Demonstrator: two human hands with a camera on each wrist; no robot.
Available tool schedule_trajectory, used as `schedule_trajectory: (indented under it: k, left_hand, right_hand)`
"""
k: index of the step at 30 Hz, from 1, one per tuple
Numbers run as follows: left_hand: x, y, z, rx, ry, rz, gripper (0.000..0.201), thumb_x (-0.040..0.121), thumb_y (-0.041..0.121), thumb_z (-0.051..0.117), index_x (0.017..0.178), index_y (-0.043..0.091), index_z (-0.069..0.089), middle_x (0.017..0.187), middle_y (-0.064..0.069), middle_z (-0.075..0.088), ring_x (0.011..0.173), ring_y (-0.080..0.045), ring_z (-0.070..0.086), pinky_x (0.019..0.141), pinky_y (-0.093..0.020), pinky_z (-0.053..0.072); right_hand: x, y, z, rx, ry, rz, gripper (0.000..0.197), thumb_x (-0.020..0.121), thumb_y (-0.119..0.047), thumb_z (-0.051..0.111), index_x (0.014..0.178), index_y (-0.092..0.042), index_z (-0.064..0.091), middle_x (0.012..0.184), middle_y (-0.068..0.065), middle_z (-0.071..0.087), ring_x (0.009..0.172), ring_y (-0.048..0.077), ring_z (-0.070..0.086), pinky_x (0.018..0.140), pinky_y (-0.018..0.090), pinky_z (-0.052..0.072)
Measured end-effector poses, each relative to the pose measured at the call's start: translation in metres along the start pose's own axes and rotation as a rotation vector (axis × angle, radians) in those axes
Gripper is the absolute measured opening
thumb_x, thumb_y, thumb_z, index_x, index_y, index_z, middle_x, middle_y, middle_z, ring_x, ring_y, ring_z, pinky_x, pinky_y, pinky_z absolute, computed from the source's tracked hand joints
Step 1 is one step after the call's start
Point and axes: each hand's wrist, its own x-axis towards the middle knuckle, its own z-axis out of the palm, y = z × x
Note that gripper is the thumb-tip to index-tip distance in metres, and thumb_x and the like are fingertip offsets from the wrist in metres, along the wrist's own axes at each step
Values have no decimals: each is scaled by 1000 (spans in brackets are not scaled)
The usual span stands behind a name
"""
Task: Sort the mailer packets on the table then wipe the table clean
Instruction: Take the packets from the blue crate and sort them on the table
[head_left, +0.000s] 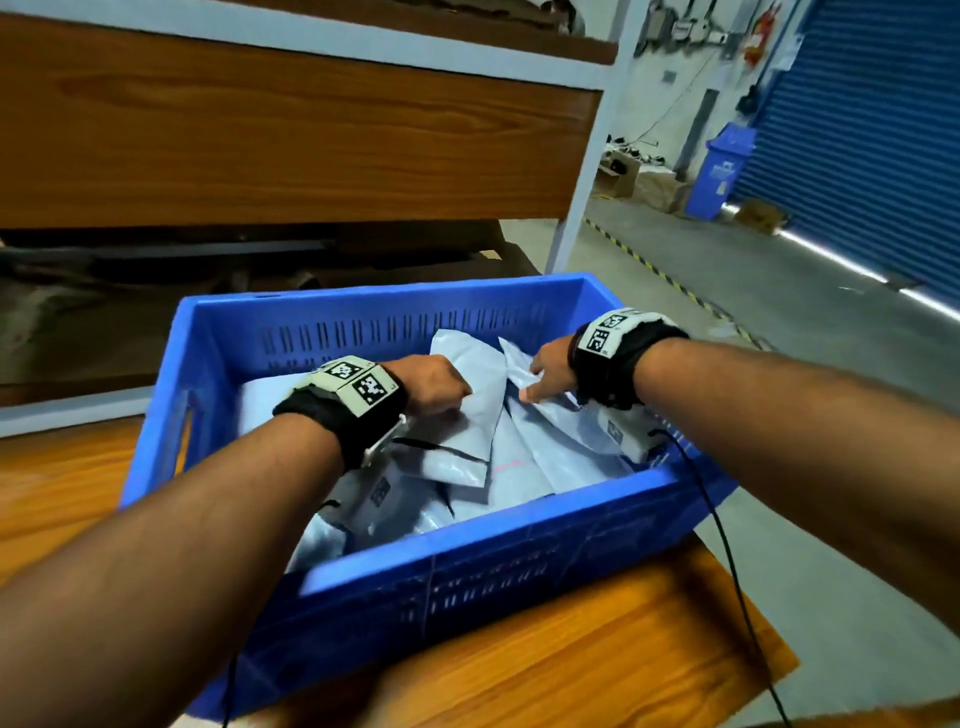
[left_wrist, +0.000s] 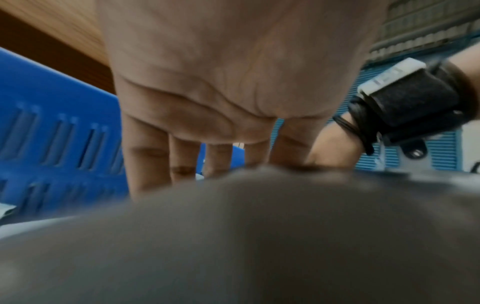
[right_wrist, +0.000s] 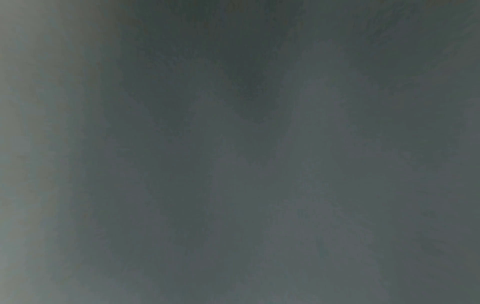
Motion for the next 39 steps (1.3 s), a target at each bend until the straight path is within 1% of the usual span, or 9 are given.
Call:
schedule_trajectory:
  k: [3,6,10,15,21,25,30,34,39]
  left_hand:
    - [7,-5,4,-54,0,21,13,97,14,44,105,9,53,130,-18,55,91,-22,48,36,-7,33]
    - [7,-8,4,-82,38,25,19,94,17,49,108,11,59,125,-12,59,94,-22,50,59,-12,42]
    - [3,-12,-5,-182,47,35,54,77,28,54,130,33,57,141,3,50,125,-19,46,97,-28,36]
    - [16,-17,10,-9,-112,8,90,75,43,60,148,48,9,161,-5,-1,147,-30,10,118,-43,15]
    - [25,-14,21,14,-26,-20,101,72,64,69,150,42,9,161,-4,5,144,-30,22,117,-42,24]
    - [10,-31,-5,-212,-15,19,78,79,35,71,146,37,31,153,0,33,134,-21,39,112,-35,28]
    - [13,-26,8,-224,-142,-52,89,77,2,69,147,39,29,124,-9,57,78,-20,61,58,-29,54]
    - [17,-12,13,-204,-73,-44,99,72,20,81,151,31,21,82,-1,69,70,-20,70,56,-21,51]
    - [13,-14,10,-355,-49,-5,93,69,29,85,146,16,35,101,-6,73,75,-18,70,80,-27,54]
  right_hand:
    - [-1,4,7,-35,-46,-10,59,99,-53,34,114,-4,65,111,12,65,91,27,59,77,27,39]
    - [-12,19,-4,19,-37,-6,47,102,-39,35,114,-4,62,107,14,69,65,18,60,58,24,46]
    - [-18,47,-19,112,-42,-50,43,95,-11,48,137,-16,50,113,14,67,87,31,69,76,37,58]
    - [-10,42,-14,-151,19,-81,87,77,-58,69,148,-24,33,144,4,47,125,27,51,106,38,40]
    - [13,17,36,-154,-64,-157,117,70,-45,81,154,-16,4,157,9,22,142,27,28,113,34,26]
    - [11,25,41,-201,-99,-231,125,66,-41,86,154,-22,-1,161,7,11,146,26,18,117,38,19]
    - [8,32,26,3,7,-175,106,75,-48,77,153,-34,7,155,2,32,136,26,39,110,35,33]
    - [4,24,9,321,159,-170,67,95,-58,39,152,-27,19,154,-2,32,134,22,41,102,32,42]
    - [5,2,3,273,134,-222,82,89,-58,53,153,-21,17,154,1,33,136,21,38,108,30,29]
